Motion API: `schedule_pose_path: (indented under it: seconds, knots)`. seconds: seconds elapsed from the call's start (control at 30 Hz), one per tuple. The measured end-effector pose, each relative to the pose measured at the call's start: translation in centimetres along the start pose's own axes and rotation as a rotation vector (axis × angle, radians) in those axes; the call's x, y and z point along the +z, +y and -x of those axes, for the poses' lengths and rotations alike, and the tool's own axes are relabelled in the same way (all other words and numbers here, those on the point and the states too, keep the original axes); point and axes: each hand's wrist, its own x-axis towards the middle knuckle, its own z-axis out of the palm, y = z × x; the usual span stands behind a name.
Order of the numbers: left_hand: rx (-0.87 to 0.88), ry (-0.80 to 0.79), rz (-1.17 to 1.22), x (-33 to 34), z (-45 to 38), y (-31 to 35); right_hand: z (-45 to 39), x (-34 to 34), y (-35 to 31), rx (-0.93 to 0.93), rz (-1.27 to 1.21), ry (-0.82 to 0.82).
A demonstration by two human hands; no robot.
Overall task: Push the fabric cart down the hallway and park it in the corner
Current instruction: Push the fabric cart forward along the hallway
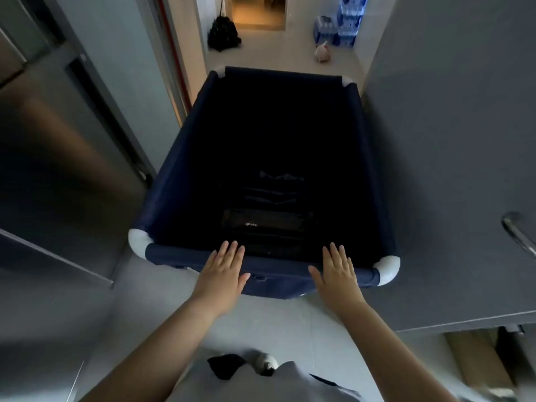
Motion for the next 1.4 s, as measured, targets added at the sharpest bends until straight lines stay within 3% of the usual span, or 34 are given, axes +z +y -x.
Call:
schedule_pose_path:
  seconds: [0.13,0.4,0.77,1.4]
  knots:
    - [-0.023,-0.093,-0.013,1.3,-0.5,-0.5,0.0,0.9,0.9,0.015,0.046,0.011]
    - [0.008,-0.013,0.020,2.2,-1.8,-1.4,0.4,1.0,0.3,-0.032,0.093,0.193]
    - [0.037,0.089,0.024,2.0,-5.3,-1.6,-2.1,-0.6,0.4,0.000,0.113,0.183]
    - [-0.005,0.057,0.045,-1.6,-22.0,-4.9,-20.2,-5.5,0.8,-0.025,0.067,0.168]
